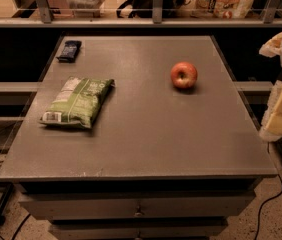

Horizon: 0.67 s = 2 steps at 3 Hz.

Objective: Pick apple

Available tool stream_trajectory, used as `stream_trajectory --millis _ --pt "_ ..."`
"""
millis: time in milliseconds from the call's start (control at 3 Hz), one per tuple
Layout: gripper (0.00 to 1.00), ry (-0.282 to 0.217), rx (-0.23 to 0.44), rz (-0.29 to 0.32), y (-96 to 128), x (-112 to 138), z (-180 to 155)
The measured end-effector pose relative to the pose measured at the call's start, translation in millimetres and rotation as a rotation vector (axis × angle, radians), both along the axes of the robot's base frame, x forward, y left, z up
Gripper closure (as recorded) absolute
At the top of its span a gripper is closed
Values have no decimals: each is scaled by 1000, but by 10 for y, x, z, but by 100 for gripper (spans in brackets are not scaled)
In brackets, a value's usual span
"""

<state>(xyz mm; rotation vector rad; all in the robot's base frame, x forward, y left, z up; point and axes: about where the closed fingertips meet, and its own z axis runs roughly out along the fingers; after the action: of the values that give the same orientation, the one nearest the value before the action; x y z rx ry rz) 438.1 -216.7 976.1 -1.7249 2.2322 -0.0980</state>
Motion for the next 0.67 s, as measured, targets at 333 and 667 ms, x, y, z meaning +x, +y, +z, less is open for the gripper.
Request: stream_trajectory --millis 333,667 --pt "0 -10 1 1 13 9 21" --pt "0 -59 11 12 118 111 47"
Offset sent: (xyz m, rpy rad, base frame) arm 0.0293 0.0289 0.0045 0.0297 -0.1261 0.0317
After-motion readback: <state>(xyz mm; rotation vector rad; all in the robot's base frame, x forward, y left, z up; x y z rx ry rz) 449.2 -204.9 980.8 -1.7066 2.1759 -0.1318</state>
